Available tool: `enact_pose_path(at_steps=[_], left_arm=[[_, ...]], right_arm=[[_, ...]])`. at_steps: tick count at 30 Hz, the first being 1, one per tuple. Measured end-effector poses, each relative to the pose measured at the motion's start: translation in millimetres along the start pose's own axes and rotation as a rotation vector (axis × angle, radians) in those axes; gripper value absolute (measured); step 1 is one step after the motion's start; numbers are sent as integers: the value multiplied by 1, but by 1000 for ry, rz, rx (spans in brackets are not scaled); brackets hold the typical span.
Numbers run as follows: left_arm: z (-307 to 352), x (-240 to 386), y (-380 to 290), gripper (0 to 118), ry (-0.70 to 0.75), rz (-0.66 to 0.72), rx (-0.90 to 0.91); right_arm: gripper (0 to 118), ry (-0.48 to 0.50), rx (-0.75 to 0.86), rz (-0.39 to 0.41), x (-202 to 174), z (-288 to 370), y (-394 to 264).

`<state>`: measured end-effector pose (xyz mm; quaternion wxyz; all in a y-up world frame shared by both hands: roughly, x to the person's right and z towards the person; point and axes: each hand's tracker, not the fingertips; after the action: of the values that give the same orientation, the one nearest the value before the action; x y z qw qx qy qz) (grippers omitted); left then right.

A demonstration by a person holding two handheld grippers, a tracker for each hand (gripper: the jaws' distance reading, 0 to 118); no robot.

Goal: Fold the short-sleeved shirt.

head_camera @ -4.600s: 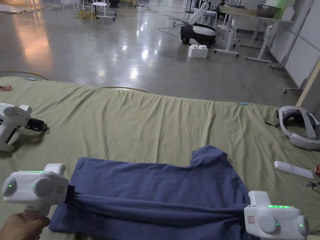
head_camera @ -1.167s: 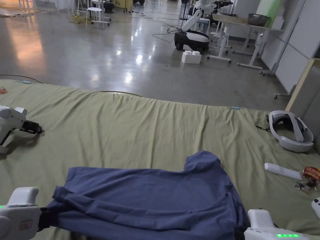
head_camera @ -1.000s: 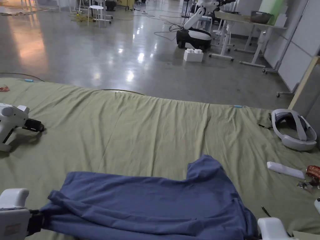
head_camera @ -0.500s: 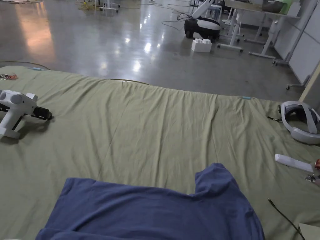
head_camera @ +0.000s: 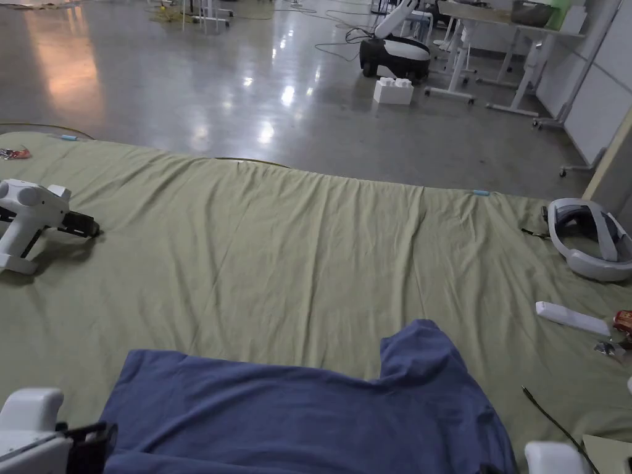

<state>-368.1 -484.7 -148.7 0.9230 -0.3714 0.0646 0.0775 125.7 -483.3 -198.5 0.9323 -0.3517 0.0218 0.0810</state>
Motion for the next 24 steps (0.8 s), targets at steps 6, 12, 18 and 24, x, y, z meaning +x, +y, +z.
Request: enact_pose_path(at_steps=[6, 12, 18, 24], left_arm=[[15, 41, 45, 66, -33, -44, 287], [25, 76, 70, 55, 2, -116, 507], [32, 91, 72, 2, 20, -144, 594], [15, 63, 66, 2, -17, -66, 503]], right_arm=[[61, 33, 315, -74, -30, 12, 46], [21, 17, 538, -92, -63, 20, 70], [9, 2, 646, -90, -80, 25, 76], [6, 12, 639, -85, -81, 19, 81]])
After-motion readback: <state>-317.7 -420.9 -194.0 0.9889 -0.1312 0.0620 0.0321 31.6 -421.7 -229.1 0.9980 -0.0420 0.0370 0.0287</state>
